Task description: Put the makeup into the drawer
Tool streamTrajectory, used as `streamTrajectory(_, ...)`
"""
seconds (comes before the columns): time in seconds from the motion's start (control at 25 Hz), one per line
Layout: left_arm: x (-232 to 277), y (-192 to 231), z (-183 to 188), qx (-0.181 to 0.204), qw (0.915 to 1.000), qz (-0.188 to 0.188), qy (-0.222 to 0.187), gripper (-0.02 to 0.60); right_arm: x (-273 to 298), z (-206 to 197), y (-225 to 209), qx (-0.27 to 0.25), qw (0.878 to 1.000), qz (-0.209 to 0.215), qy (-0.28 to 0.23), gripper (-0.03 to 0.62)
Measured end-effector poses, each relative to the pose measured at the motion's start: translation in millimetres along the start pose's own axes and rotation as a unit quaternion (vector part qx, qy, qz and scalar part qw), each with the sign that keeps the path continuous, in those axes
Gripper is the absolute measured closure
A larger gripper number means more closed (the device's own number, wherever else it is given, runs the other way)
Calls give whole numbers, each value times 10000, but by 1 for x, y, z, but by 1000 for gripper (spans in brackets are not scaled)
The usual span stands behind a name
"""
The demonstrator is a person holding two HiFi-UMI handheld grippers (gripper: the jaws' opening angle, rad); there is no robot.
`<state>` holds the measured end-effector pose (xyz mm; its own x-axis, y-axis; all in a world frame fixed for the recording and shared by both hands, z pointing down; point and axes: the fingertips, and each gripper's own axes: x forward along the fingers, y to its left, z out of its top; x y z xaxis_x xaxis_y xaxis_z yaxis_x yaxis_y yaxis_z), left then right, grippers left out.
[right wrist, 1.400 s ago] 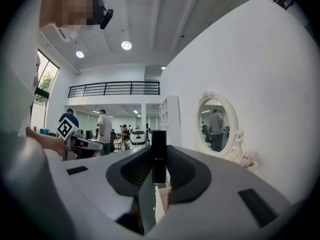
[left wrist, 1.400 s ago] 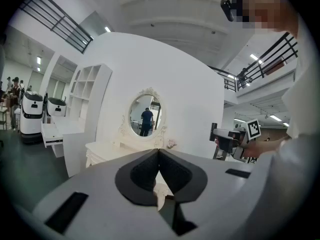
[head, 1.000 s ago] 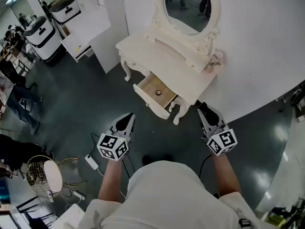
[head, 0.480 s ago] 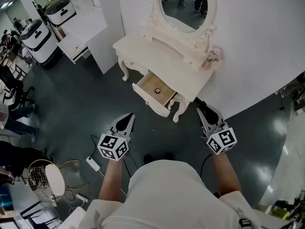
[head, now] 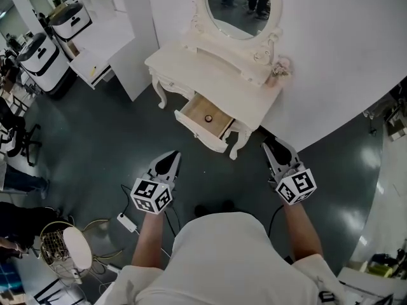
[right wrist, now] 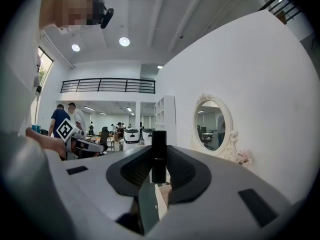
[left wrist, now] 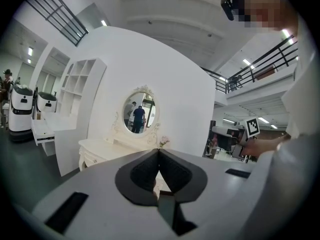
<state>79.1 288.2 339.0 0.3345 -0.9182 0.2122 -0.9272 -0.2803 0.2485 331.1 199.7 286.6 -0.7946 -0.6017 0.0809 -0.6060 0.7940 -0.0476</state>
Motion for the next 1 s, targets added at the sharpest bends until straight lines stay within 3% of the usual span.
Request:
streamTrajectory(0.56,-16,26,-3,-46,9999,-99,-9,566,8,-1,23,-5,9998,-175,29,491)
streamTrajectory(1.0,1,56,2,-90,9999,86,47,566,49,-9,8,152,9999,-26,67,491)
